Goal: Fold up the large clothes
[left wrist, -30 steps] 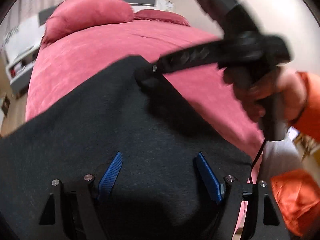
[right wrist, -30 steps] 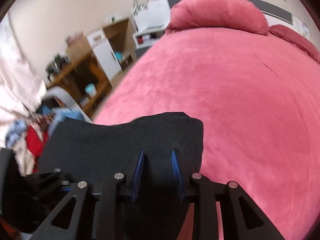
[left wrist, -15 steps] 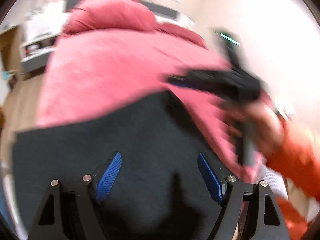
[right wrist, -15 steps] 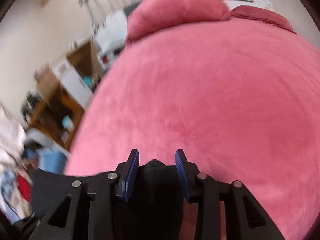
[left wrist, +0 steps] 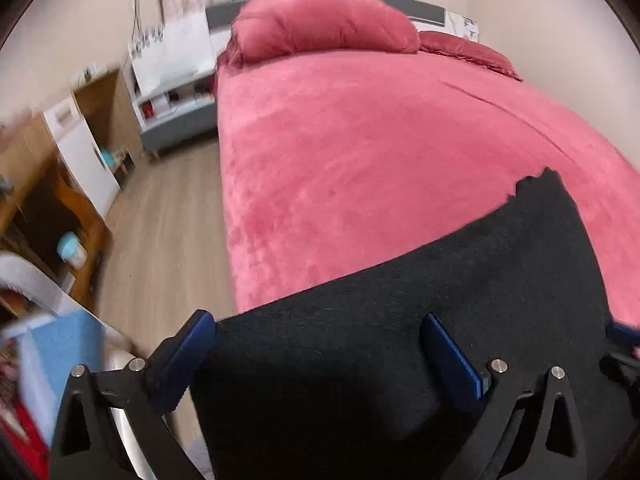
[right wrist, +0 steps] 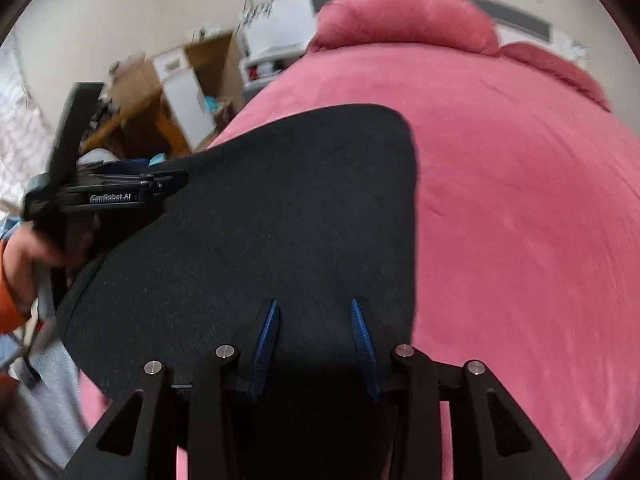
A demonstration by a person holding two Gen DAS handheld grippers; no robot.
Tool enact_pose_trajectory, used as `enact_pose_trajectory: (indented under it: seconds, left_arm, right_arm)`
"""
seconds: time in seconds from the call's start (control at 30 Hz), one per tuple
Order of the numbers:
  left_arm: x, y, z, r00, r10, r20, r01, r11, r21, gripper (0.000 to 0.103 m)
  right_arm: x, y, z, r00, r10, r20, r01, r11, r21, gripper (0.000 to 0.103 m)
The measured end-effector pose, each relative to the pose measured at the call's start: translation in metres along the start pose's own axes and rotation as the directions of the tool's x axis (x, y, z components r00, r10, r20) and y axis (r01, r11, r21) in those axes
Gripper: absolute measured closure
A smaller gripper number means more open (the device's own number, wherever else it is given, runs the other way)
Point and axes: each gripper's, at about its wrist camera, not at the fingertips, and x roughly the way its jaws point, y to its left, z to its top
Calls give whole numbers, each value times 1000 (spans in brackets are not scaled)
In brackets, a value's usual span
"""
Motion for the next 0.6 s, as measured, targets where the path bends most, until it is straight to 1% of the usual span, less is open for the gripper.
enact_pose_trajectory:
  seconds: [0.03, 0.07, 0.1, 0.17, 0.23, 0.27, 0.3, 0.33, 0.4, 0.43, 0.5, 0.6]
  left_arm:
    - [11, 4, -1, 999, -35, -22, 35, 999, -35, 0]
    - [10, 8, 0, 998, -52, -25, 51, 997, -53, 0]
    - [3, 7, -2, 998, -54, -19, 52, 997, -55, 0]
    - [-15, 3, -4, 1000, -12, -3, 12, 999, -44, 0]
    - [-37, -2, -10, 998, 38, 40, -36, 998, -54, 0]
    - [-50, -4, -14, 998, 41, 55, -38, 997, -64, 0]
    - [-61, -7, -18, 997, 27, 70, -22, 997, -76, 0]
    - [-71, -10, -23, 997, 8, 81, -1, 996, -91, 0]
    - [-86, -17, -34, 996, 4, 86, 5, 994, -110, 0]
    - [-95, -23, -40, 997, 14, 81, -5, 994, -114, 0]
    - [-105, -32, -49, 997, 40, 61, -33, 993, -113, 0]
    - [-117, -46, -64, 993, 111, 32, -107, 989, -101, 0]
  right_arm:
    - [-4, -3, -5, 1000, -3, 26, 3, 1000, 14, 66]
    - [-4, -6, -4, 1000, -5, 23, 4, 1000, 30, 66]
    - [-5, -8, -3, 1000, -9, 21, 8, 999, 45, 66]
    - [-9, -14, -2, 999, -41, 14, 40, 995, 87, 66]
    - [-24, -15, -9, 996, -85, 30, 79, 984, 159, 64]
    - [-29, -14, -12, 995, -92, 41, 83, 981, 177, 64]
    - [-36, -11, -15, 995, -87, 56, 75, 980, 184, 64]
    - [-43, -7, -19, 994, -80, 72, 67, 982, 176, 62]
    - [-47, 4, -22, 993, -84, 83, 72, 988, 135, 56]
    - [-48, 10, -23, 993, -85, 84, 75, 991, 112, 53]
    - [-46, 18, -21, 993, -83, 79, 77, 994, 80, 52]
    - [-47, 27, -15, 993, -91, 73, 86, 994, 69, 52]
